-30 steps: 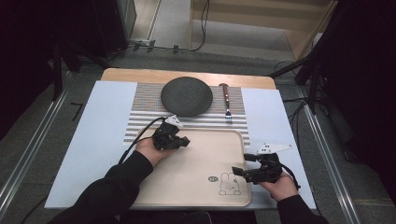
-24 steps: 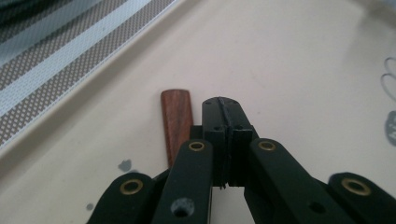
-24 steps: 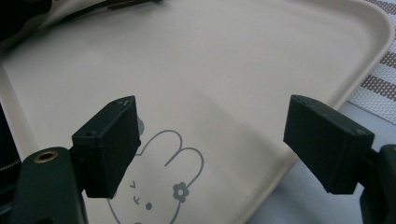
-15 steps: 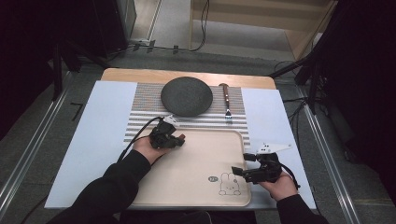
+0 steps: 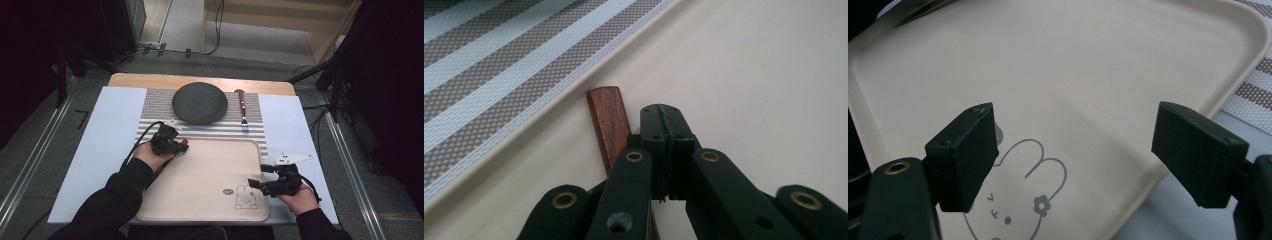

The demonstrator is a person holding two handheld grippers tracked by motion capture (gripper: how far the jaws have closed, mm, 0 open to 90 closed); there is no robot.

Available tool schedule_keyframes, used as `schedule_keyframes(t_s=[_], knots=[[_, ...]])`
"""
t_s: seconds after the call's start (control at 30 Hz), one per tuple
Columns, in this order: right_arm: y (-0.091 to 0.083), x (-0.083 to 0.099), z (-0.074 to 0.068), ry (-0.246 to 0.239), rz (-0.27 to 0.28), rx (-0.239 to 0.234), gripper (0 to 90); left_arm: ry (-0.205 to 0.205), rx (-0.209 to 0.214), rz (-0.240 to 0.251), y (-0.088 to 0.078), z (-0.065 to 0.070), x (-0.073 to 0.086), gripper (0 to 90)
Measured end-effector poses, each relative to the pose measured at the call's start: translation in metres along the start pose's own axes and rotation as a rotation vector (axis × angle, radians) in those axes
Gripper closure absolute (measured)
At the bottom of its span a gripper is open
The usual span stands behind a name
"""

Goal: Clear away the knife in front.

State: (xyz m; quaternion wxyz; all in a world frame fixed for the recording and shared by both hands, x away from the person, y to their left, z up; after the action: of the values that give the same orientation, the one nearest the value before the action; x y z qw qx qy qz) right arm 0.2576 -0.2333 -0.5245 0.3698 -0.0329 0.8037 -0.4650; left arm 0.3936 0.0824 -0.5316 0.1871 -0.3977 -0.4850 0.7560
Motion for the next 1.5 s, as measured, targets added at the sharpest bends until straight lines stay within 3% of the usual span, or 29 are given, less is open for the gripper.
schedule_keyframes(t_s=[0.33, 0.47, 0.6, 1.2, 1.37, 1.5], knots=[[0.002, -0.004, -0.002, -0.013, -0.003, -0.003, 16.7, -0.033, -0.02, -0.003, -0.011, -0.015, 0.013, 90.0], [0.004, -0.005, -0.001, -0.015, -0.008, -0.006, 16.7, -0.057, 0.004, 0.002, -0.015, -0.019, 0.018, 89.8], [0.005, -0.007, -0.001, -0.02, -0.009, -0.01, 16.7, -0.048, 0.007, -0.001, -0.017, -0.021, 0.022, 88.7], [0.009, -0.013, -0.001, -0.031, -0.015, -0.018, 16.8, -0.103, -0.027, 0.0, -0.033, -0.038, 0.042, 88.6], [0.01, -0.015, -0.002, -0.038, -0.017, -0.021, 16.8, -0.125, -0.008, 0.017, -0.036, -0.04, 0.046, 82.7], [0.011, -0.017, -0.002, -0.041, -0.021, -0.022, 16.9, -0.113, 0.014, 0.027, -0.038, -0.034, 0.045, 71.6]])
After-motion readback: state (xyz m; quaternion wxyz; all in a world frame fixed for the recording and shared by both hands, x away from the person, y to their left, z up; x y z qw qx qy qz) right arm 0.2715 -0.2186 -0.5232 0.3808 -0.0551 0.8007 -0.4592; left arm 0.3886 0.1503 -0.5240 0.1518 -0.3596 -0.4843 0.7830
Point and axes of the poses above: each handheld gripper's, and its own axes: y roughly forward along the jaws, x roughly out of its underside, z roughly to its right, the point moved 5 cm from there along y, roughly forward along the jaws, and after that the axes turned 11 degrees about -z, right-handed, at the moved point
